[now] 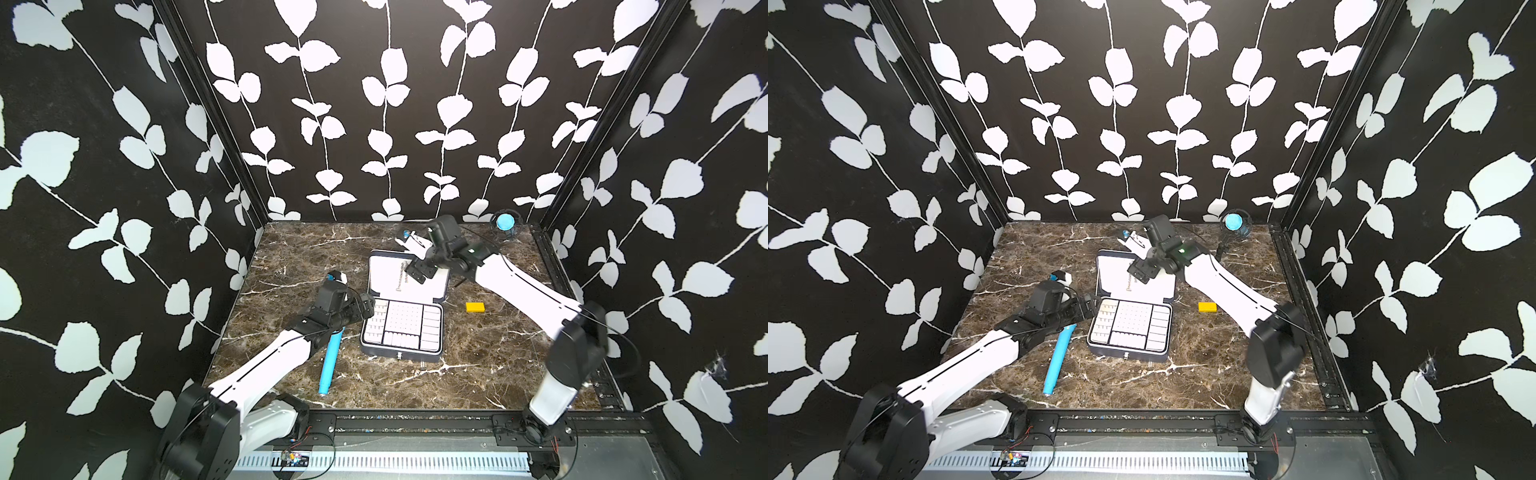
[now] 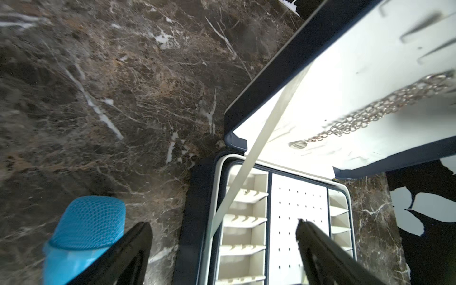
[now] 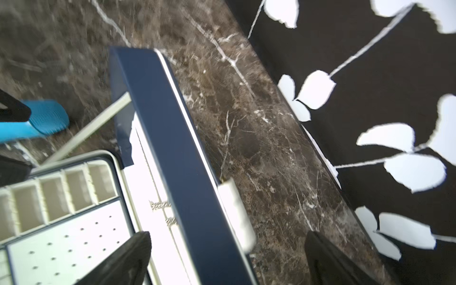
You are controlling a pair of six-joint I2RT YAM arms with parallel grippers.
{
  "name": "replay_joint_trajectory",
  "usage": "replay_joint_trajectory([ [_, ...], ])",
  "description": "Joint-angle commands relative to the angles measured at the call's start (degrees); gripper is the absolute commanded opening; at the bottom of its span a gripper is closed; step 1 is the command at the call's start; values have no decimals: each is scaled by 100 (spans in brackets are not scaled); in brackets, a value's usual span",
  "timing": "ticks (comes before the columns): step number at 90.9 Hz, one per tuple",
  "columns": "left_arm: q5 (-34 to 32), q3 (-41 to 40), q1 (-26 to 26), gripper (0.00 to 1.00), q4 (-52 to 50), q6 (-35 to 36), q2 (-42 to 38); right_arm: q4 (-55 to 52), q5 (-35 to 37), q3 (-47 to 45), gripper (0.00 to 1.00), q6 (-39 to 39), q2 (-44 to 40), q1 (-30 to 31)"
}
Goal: Put jewelry chain into jewelry box
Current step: Reset both arms
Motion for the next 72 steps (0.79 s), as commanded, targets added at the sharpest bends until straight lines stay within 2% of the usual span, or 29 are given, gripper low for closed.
replay_joint_trajectory([
  [1,-922,457,-25,98,-874,280,-589,1010,835,-724,99,1400,-1173,-121],
  [6,-1590,627,-25,98,-1254,272,-768,1236,1331,-1278,99,1913,-1627,-114],
  [13,-2723,705,-25,99,-1470,-9,-895,1658,1387,-2337,99,2133,-2322,-114],
  [18,-3562,540,-26,98,-1334,-490,-956,2480,1743,-3243,99,2371,-2798,-91],
  [23,-4165,306,-24,99,-902,-597,-990,3448,2137,-4057,99,2120,-3180,-86],
  [27,-4445,112,-27,99,-185,175,-914,3917,2818,-4484,99,2083,-3422,-88],
  [33,-4720,-16,-25,99,650,1631,-618,4027,4089,-4820,99,2376,-3664,-220],
  [36,-4952,-28,-8,99,921,2143,-414,4023,4242,-4972,99,2315,-3736,-444],
  [39,-5118,-89,30,98,1254,2524,-227,4114,4077,-5191,99,2142,-3793,-756],
  [44,-4604,-281,229,99,1987,3362,51,4480,3732,-5604,99,1907,-3836,-1282],
  [48,-3684,-595,519,99,2821,4165,244,4875,3513,-5919,99,1785,-3824,-1607],
  [51,-3038,-795,780,99,3217,4494,368,5124,3370,-6060,99,1727,-3727,-1815],
  [56,-2429,-943,1193,98,3621,4597,666,5195,3170,-6094,99,1689,-3373,-2088],
  [63,-2168,-1001,1521,98,4026,4511,1152,5263,3060,-6111,99,1738,-2752,-2324],
  [72,-1414,-976,1839,99,4292,4643,1755,6182,2853,-6357,99,1624,-2182,-2462],
])
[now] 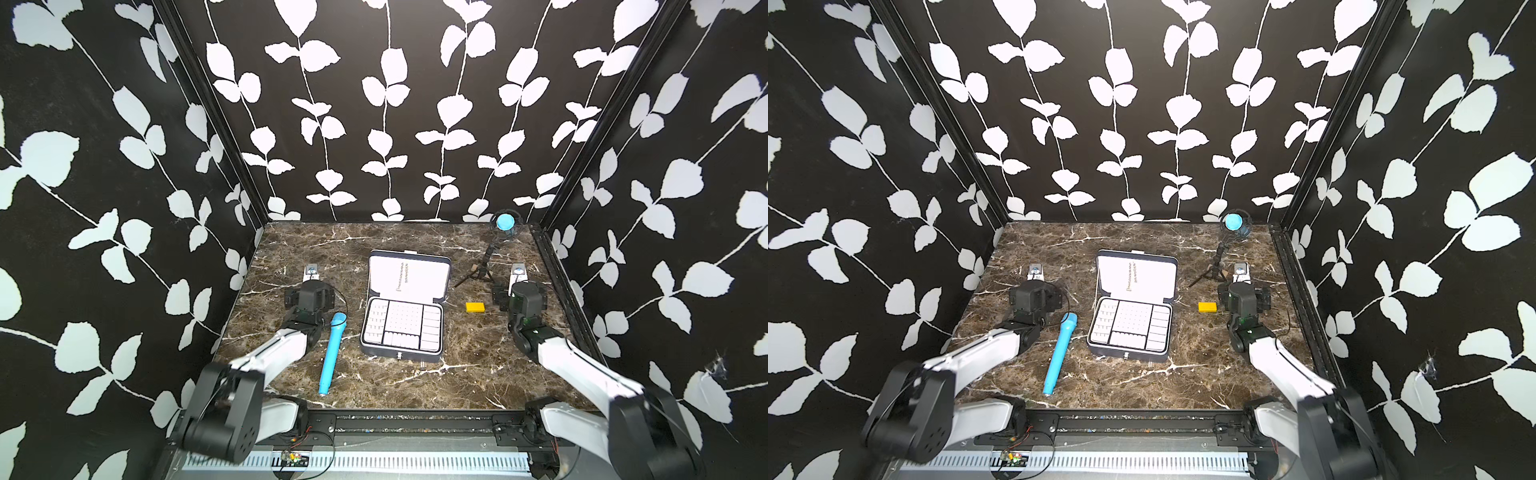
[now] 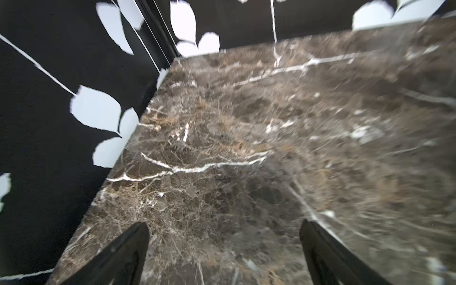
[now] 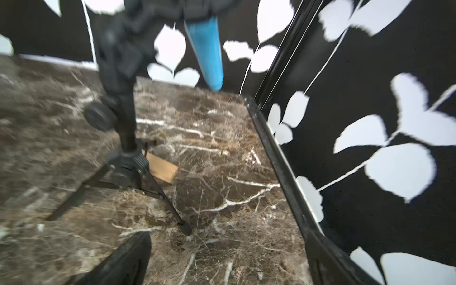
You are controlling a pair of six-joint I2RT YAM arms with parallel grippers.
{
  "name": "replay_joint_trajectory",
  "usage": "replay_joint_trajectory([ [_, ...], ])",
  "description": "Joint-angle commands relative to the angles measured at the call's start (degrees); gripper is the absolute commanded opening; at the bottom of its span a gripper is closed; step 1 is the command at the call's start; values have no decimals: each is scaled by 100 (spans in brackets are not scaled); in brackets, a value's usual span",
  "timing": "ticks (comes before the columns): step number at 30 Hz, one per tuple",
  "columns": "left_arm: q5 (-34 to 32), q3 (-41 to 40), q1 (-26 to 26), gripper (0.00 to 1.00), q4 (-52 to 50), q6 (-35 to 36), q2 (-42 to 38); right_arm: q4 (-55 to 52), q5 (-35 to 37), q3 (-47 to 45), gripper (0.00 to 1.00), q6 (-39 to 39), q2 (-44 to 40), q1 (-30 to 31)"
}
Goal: Put jewelry chain into jewelry box
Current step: Reset both arms
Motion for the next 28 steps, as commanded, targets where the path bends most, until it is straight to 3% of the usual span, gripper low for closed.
replay_joint_trajectory([
  [1,1342,-65,307,99,1201,618,477,1386,-373,-291,99,-247,525,-140],
  [3,1877,45,533,99,1217,737,675,2164,-838,-511,99,-489,863,-231],
  [6,2631,-28,743,98,1757,999,947,3093,-899,-915,99,-262,1242,-438],
  [9,2260,-369,832,99,2657,761,1240,4226,-862,-1229,99,-102,1834,-554],
  [10,2029,-556,840,98,3410,695,1530,4811,-685,-1272,99,-123,2150,-560],
  [12,1495,-487,848,98,2959,410,1366,4211,-342,-1054,99,57,2058,-562],
  [15,1438,-537,853,99,3258,438,1470,2976,-503,-506,99,337,1956,-788],
  [28,1440,-526,849,98,3177,437,1454,2895,-692,-523,99,466,1892,-948],
])
